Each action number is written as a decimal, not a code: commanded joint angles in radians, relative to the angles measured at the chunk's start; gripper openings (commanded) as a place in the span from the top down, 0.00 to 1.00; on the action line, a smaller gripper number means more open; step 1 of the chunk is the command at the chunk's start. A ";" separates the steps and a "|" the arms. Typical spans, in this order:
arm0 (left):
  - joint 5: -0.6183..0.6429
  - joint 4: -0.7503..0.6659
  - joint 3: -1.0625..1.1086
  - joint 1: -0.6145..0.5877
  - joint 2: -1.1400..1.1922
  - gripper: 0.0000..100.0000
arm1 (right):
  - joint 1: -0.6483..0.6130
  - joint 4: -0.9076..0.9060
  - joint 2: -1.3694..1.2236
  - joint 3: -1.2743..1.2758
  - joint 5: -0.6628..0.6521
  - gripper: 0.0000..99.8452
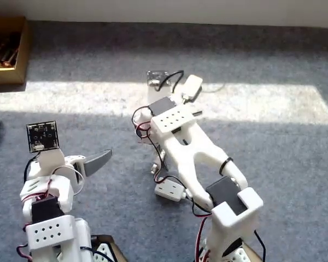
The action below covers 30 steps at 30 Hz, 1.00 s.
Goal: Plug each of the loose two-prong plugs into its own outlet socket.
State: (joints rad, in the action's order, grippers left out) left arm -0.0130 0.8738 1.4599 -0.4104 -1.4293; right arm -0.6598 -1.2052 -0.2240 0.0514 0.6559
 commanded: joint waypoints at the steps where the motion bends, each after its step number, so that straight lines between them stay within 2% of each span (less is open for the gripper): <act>1: 0.006 -0.015 -0.002 -0.002 -0.007 0.47 | -0.001 -0.031 0.010 -0.007 0.256 0.99; 9: 0.006 -0.017 -0.001 -0.002 -0.007 0.47 | 0.047 -0.038 0.005 0.077 0.267 0.99; 13: 0.002 -0.018 0.013 0.024 -0.007 0.47 | 0.051 -0.038 0.010 0.091 0.192 0.99; 19: 0.002 -0.018 0.013 0.027 -0.007 0.47 | 0.053 -0.047 0.010 0.091 0.189 0.99; 27: 0.002 -0.018 0.015 0.028 -0.007 0.47 | 0.061 -0.081 0.008 0.091 0.189 0.86; 30: 0.002 -0.018 0.015 0.028 -0.007 0.47 | 0.059 -0.077 0.005 0.091 0.189 0.85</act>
State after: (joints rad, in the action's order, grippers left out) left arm -0.0146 0.8738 1.4768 -0.3982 -1.4293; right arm -0.6137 -1.2774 -0.2348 0.1465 0.8554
